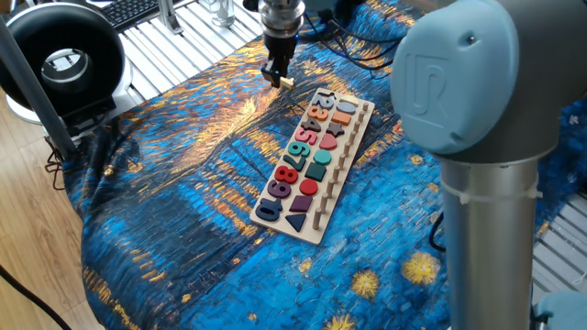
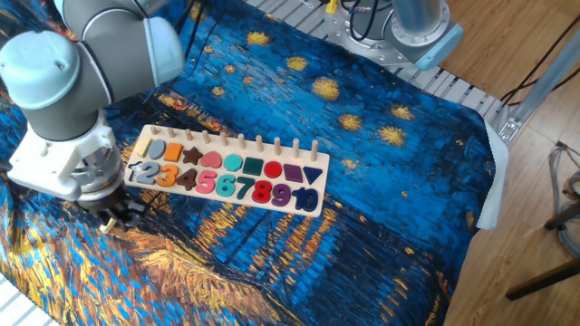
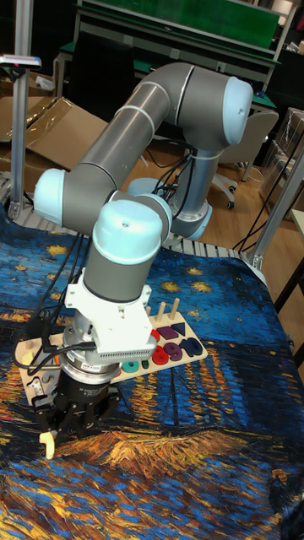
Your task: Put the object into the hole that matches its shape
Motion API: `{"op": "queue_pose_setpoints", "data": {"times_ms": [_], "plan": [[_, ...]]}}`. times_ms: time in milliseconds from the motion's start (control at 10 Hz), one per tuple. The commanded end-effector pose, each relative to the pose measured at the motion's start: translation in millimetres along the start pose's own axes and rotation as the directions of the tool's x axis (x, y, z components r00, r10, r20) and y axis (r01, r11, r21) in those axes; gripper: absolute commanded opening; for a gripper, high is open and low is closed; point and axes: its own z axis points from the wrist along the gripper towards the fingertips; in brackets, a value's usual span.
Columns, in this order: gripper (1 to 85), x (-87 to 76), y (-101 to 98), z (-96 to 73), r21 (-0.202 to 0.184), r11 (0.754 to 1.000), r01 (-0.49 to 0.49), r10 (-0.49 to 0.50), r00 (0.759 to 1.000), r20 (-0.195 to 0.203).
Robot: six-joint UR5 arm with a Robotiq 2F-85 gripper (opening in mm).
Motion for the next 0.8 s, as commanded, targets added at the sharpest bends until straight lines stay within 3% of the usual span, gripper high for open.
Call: {"op": "queue_pose_setpoints", "data": {"times_ms": [0,200,300,500,700], "plan": [[41.3,-2.8,1.2,-0.8,-0.009,0.997,-0.077,0.077,0.997,0.001],[39.7,-3.0,-11.6,-1.0,0.04,0.995,-0.096,0.096,0.995,0.007],[39.3,-4.0,-18.8,-1.4,0.068,0.996,-0.056,0.055,0.998,0.01],[39.3,-2.0,-15.4,-1.5,0.014,1.0,-0.028,0.028,1.0,-0.004],[37.7,-3.2,-24.3,1.8,0.011,0.999,-0.047,0.047,0.999,-0.006]]}}
